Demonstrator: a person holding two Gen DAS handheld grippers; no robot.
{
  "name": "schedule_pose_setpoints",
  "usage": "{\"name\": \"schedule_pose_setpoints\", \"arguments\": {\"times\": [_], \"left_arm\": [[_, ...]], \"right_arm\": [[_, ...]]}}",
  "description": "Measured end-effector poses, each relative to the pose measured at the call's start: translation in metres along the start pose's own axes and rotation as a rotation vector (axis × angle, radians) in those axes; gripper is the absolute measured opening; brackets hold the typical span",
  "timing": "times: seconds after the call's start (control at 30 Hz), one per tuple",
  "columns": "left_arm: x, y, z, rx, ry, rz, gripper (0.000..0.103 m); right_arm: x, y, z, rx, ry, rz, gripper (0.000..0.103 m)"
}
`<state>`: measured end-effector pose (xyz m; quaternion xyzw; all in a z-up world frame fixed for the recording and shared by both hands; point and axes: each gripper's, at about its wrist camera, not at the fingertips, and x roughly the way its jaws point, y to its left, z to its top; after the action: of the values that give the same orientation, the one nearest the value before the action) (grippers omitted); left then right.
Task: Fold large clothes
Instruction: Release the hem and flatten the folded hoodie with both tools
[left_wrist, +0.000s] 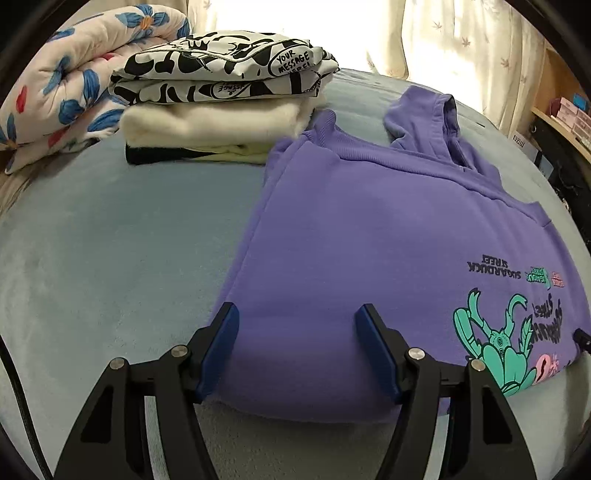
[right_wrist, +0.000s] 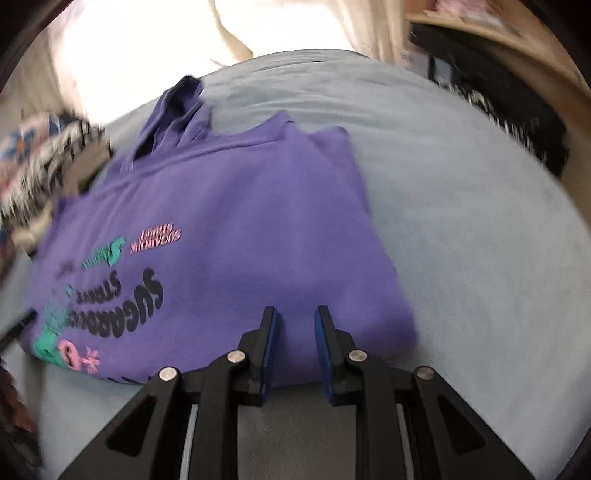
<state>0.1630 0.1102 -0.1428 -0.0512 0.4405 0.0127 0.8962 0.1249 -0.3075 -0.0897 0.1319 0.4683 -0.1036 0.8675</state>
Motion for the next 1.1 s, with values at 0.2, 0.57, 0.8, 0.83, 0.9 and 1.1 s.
{"name": "schedule_pose_setpoints", "arguments": {"times": [0.2, 0.57, 0.8, 0.83, 0.9, 1.1], "left_arm": [[0.0, -0.002, 0.0, 0.009, 0.007, 0.029, 0.066], [-0.004, -0.003, 0.001, 0.002, 0.03, 0.03, 0.066], [-0.016, -0.002, 0.002, -0.016, 0.047, 0.018, 0.066], [-0.019, -0.001, 0.002, -0.02, 0.048, 0.017, 0.066], [-0.025, -0.001, 0.001, -0.022, 0.047, 0.018, 0.066], [-0.052, -0.003, -0.005, -0.001, 0.039, 0.028, 0.066]], "right_arm": [[0.005, 0.019, 0.0, -0.06, 0.003, -0.108, 0.022], [0.009, 0.019, 0.0, -0.075, 0.01, -0.144, 0.022], [0.009, 0.025, 0.0, -0.091, 0.011, -0.176, 0.022], [0.008, 0.027, 0.0, -0.096, 0.014, -0.184, 0.022], [0.004, 0.031, -0.001, -0.094, 0.026, -0.188, 0.025], [-0.012, 0.039, -0.006, -0.054, 0.065, -0.11, 0.027]]}}
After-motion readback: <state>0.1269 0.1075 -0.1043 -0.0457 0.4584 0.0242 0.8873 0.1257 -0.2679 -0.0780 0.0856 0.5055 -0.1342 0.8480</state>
